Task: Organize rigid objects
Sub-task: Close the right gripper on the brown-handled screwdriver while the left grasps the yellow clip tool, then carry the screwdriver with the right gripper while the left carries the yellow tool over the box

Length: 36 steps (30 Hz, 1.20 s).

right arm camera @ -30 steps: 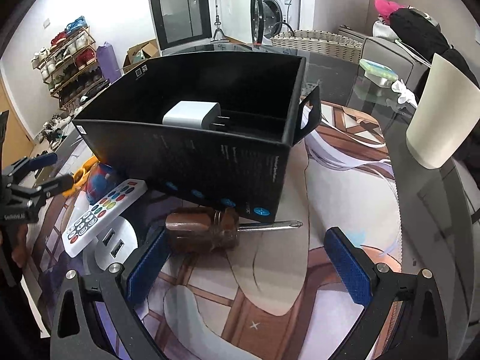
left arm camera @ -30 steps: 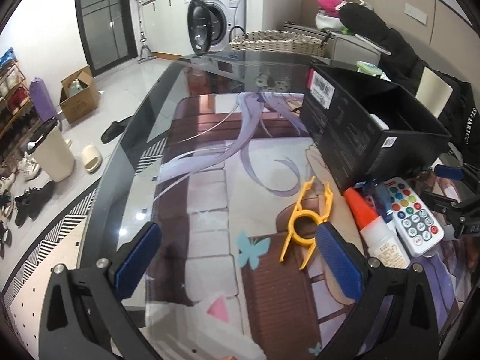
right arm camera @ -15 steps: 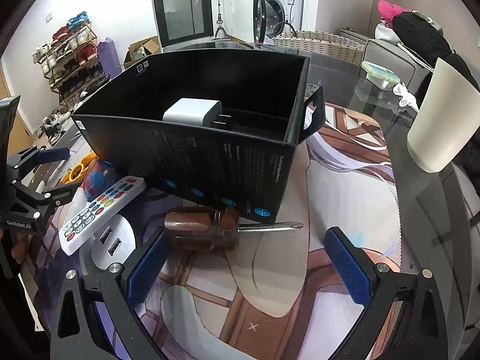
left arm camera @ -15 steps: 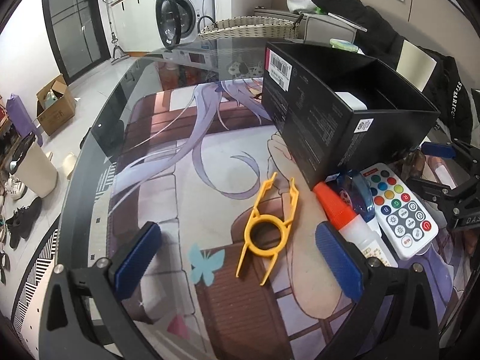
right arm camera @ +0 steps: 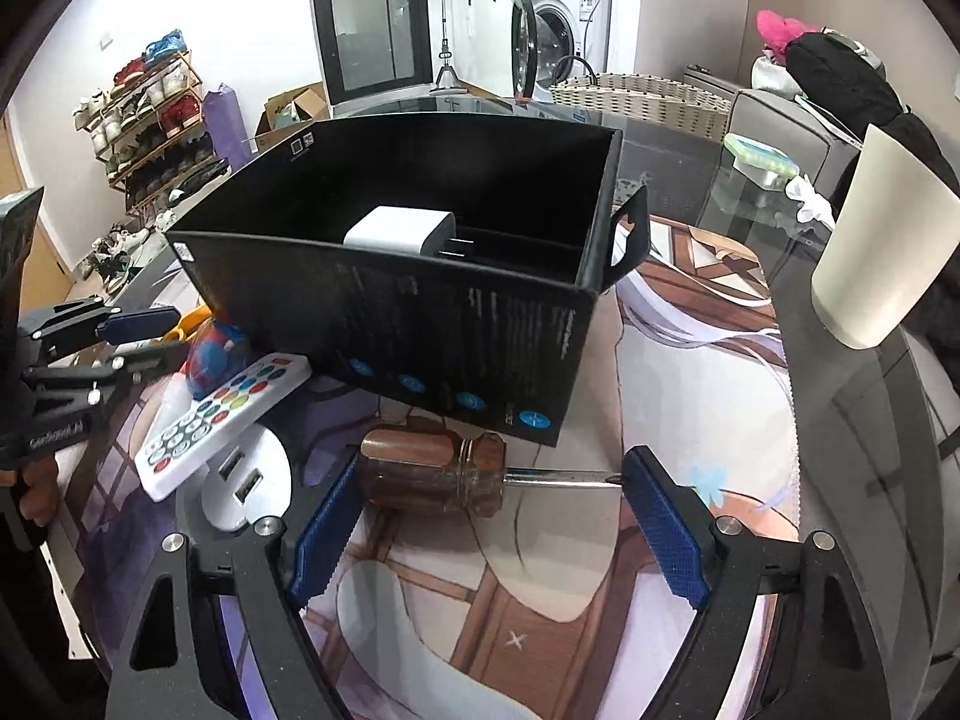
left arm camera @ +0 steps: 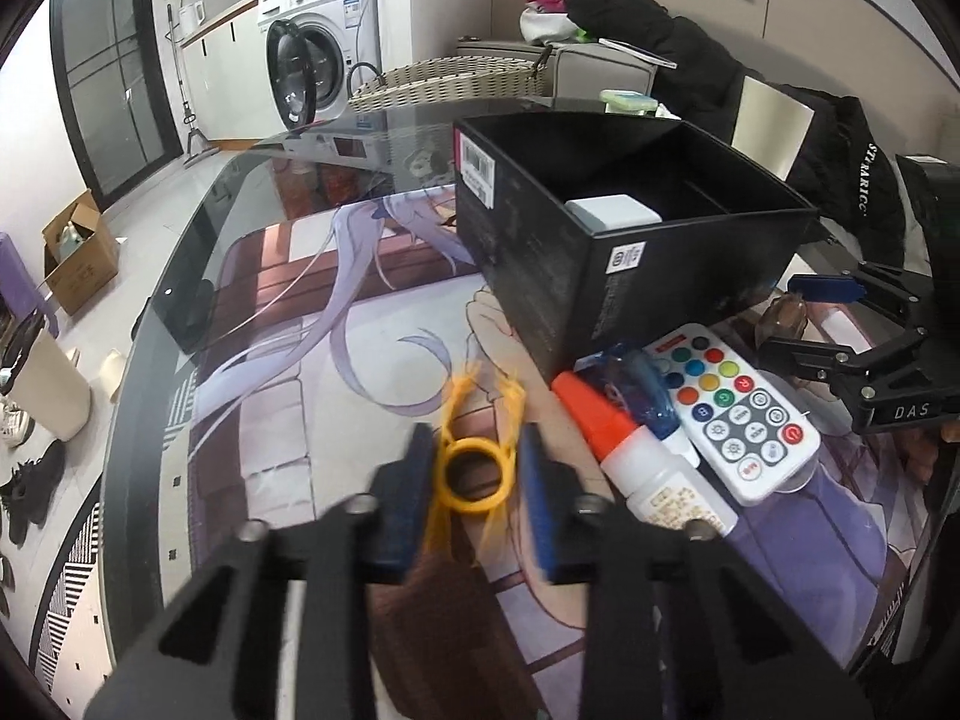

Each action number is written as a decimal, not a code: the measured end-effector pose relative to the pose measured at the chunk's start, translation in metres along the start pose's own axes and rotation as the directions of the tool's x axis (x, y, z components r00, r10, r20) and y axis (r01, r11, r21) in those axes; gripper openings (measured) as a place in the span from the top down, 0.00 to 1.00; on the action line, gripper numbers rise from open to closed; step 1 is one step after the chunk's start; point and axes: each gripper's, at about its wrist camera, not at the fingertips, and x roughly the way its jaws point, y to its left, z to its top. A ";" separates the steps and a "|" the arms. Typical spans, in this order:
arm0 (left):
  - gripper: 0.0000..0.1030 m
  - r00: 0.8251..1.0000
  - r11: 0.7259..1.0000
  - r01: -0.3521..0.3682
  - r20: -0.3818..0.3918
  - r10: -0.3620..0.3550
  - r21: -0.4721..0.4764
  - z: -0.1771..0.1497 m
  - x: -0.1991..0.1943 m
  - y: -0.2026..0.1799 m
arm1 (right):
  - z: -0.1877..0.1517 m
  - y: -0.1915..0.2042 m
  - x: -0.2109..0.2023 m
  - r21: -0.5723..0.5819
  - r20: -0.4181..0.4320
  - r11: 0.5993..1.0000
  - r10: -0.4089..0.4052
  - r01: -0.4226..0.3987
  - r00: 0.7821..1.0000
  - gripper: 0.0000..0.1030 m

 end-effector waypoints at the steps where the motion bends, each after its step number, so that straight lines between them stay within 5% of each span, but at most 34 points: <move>1: 0.76 1.000 1.000 0.002 0.001 -0.002 0.000 0.000 -0.001 0.000 | -0.001 0.000 -0.001 -0.002 0.003 1.000 -0.001 0.001 1.000 0.16; 17: 0.76 0.996 0.999 0.015 0.083 -0.012 -0.035 -0.002 -0.028 -0.001 | -0.008 0.004 -0.032 -0.028 0.067 1.000 0.007 -0.005 0.998 0.16; 36: 0.76 0.958 0.998 0.051 0.286 -0.039 -0.035 0.026 -0.089 -0.015 | 0.008 0.010 -0.085 -0.084 0.215 0.996 0.019 -0.001 0.976 0.16</move>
